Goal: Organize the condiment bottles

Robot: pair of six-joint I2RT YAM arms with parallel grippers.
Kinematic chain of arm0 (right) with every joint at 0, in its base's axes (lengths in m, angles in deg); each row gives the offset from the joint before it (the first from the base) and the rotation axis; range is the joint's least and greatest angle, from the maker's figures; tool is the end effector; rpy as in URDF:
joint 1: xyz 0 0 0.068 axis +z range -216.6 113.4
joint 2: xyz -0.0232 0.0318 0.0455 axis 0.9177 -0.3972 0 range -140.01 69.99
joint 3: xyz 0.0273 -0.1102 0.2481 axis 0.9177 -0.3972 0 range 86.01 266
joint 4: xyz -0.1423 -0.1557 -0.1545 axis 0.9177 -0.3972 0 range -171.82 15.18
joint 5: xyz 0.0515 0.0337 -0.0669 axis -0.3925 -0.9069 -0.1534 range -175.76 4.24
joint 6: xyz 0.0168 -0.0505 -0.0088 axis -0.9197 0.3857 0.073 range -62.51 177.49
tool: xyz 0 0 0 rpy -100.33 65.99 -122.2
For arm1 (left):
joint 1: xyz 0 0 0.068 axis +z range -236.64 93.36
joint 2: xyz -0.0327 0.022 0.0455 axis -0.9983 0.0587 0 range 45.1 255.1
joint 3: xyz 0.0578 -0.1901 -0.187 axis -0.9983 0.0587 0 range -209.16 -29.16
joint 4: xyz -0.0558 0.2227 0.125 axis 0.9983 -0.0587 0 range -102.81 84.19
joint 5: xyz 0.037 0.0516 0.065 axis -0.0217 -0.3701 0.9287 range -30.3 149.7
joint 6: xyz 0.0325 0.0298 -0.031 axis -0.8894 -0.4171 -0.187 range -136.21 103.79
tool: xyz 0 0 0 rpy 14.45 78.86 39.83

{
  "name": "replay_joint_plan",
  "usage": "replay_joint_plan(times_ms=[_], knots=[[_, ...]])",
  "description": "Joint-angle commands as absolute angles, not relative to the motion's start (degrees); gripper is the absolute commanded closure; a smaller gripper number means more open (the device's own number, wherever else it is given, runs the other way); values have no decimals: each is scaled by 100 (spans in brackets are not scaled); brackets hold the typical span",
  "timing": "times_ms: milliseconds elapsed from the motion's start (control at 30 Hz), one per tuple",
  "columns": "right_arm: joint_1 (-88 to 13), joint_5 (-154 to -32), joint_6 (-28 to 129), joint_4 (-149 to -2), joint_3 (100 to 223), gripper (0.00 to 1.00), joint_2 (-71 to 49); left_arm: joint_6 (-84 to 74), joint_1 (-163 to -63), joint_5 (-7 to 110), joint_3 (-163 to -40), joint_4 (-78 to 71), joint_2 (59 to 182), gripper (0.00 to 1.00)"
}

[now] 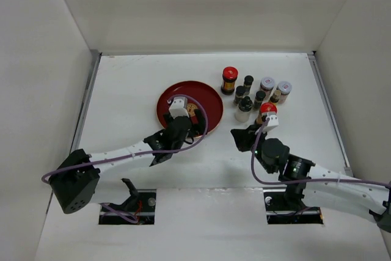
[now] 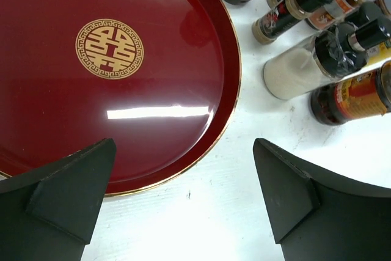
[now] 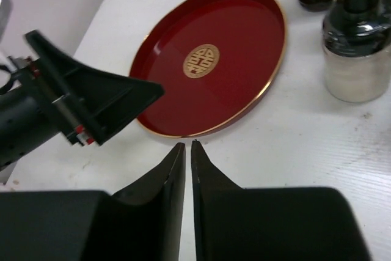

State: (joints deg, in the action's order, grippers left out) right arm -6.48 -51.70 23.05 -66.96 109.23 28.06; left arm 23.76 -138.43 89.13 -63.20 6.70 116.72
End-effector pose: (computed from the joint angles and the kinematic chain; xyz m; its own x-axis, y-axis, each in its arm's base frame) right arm 0.1053 0.1431 0.2487 -0.3284 0.3686 -0.8696 -0.3134 0.8260 0.4685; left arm 0.1761 -0.1956 0.2178 -0.4634 -0.3156 -0.8280 0.1455 0.8946 -0.4224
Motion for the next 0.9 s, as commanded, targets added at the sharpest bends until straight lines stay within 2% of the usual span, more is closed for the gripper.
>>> replay_joint_plan(times_ms=[0, 300, 567, 600, 700, 733, 767, 800, 833, 867], knots=[[-372, -4754, 2347, -6664, 10974, 87, 3087, 2185, -13889, 9055, -6528, 509, 11375, 0], [-503, -4674, 2619, -6717, 11517, 93, 3027, 1843, -13897, 9064, -6493, 666, 11260, 0], [-1986, -5245, 2962, -7253, 13125, 91, 1675, 1799, -13784, 8581, -5466, 2089, 10479, 1], [-2250, -5324, 3006, -7323, 13362, 91, 1438, 1772, -13748, 8511, -5369, 2195, 10409, 8], [-2971, -5666, 3199, -7464, 14074, 91, 630, 1824, -13538, 8300, -5079, 2407, 10276, 49], [-3199, -5806, 3235, -7560, 14355, 89, 296, 1842, -13485, 8282, -5008, 2416, 10267, 59], [-3350, -5912, 3261, -7700, 14601, 86, 32, 1851, -13450, 8282, -4955, 2416, 10267, 64], [-3499, -6035, 3314, -7937, 15004, 76, -388, 1851, -13414, 8299, -4885, 2433, 10250, 66], [-3553, -6080, 3366, -8043, 15225, 71, -628, 1860, -13397, 8334, -4824, 2468, 10232, 67], [-3597, -6080, 3454, -8140, 15488, 60, -917, 1886, -13362, 8378, -4753, 2555, 10215, 67]])
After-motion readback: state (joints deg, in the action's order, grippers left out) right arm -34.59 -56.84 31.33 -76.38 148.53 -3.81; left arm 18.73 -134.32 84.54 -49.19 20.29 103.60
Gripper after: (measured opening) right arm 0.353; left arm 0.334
